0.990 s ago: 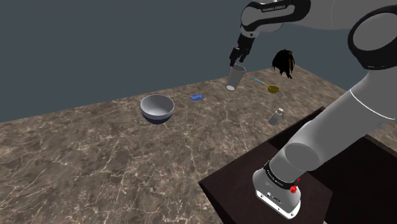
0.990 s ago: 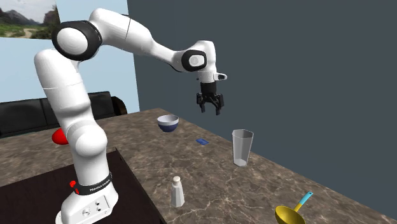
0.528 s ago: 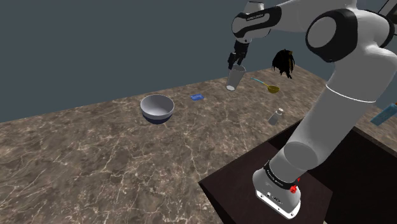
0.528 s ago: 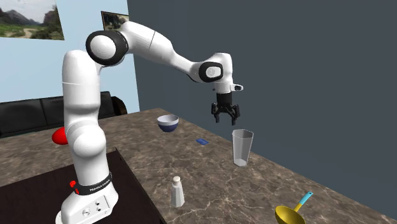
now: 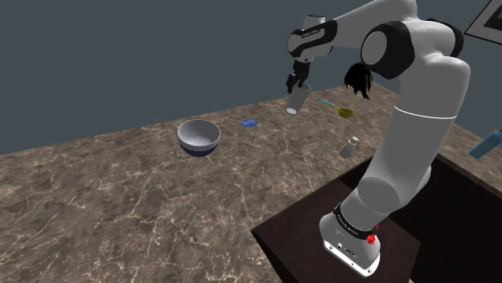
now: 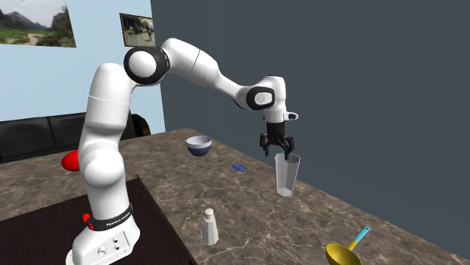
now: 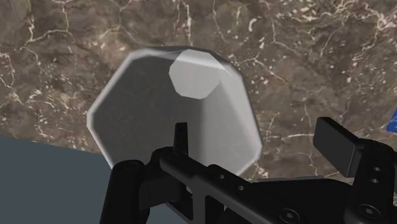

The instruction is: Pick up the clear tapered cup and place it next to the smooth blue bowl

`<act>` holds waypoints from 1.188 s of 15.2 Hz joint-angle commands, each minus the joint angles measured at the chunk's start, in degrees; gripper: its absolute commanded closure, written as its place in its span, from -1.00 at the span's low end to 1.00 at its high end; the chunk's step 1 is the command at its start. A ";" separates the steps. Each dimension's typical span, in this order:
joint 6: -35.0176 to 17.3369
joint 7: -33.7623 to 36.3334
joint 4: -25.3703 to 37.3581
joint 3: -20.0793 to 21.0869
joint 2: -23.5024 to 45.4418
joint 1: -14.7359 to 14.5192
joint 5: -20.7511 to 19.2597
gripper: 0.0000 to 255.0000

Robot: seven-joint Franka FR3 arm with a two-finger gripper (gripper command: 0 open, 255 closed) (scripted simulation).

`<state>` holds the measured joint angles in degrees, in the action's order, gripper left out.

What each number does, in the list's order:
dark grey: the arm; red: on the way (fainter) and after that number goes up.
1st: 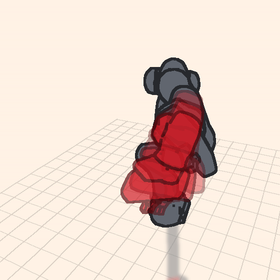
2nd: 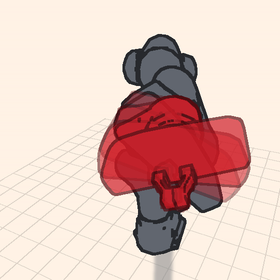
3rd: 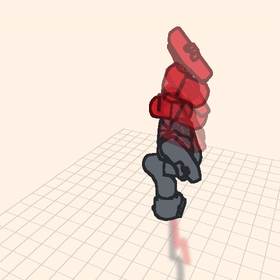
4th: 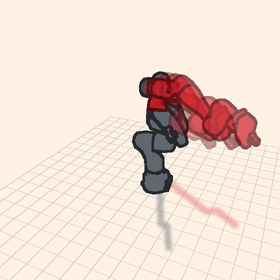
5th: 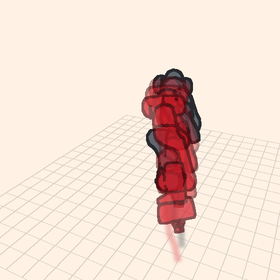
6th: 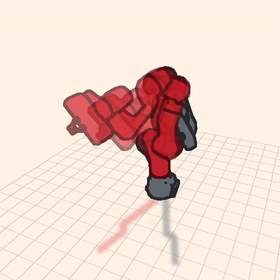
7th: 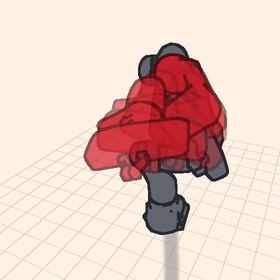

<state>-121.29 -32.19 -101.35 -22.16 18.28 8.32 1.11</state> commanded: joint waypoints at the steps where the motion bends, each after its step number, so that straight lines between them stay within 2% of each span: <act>1: -1.30 -0.32 -0.56 0.04 0.74 0.27 0.31 -1.00; 11: -2.30 -0.47 -1.04 0.11 1.30 0.41 0.54 -1.00; 12: -2.30 -0.47 -1.04 0.11 1.30 0.41 0.54 1.00; 18: -2.30 -0.47 -1.03 0.11 1.31 0.41 0.55 1.00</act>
<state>-123.59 -32.66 -102.38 -22.05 19.59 8.73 1.65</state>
